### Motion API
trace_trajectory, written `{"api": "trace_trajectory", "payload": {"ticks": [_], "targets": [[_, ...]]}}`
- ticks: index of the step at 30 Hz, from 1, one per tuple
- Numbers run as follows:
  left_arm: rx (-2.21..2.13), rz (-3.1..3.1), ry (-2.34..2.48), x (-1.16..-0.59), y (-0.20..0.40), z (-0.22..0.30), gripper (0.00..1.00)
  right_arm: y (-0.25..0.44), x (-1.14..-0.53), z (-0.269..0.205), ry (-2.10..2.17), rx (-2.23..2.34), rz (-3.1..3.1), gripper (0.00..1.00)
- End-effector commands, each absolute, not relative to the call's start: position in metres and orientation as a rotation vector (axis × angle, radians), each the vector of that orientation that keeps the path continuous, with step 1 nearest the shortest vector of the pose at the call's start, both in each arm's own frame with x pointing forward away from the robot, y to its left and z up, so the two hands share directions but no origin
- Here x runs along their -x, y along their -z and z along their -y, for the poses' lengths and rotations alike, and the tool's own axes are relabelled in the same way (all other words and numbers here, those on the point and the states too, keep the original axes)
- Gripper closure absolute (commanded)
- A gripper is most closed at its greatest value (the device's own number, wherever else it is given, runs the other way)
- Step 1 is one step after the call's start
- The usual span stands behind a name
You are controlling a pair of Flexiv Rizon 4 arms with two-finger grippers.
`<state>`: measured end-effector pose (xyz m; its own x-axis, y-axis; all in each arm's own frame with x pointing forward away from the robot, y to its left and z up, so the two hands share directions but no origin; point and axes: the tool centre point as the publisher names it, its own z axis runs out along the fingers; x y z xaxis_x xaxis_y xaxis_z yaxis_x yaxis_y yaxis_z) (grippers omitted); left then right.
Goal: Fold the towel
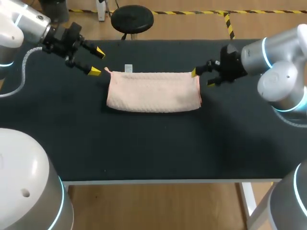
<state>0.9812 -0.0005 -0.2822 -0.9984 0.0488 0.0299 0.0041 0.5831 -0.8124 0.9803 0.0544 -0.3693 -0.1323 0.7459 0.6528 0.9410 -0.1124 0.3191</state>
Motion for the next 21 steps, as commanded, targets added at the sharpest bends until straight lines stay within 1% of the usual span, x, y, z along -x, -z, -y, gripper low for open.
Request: {"api": "trace_trajectory", "payload": {"ticks": [1,21], "targets": [[0.046,2.753,-1.414,-0.981,0.283,0.001,0.0,0.372,-0.983,-0.057,0.851,1.902,1.798,0.0],[0.046,2.753,-1.414,-0.981,0.283,0.001,0.0,0.406,-0.983,-0.069,0.772,1.86,1.85,0.0]]}}
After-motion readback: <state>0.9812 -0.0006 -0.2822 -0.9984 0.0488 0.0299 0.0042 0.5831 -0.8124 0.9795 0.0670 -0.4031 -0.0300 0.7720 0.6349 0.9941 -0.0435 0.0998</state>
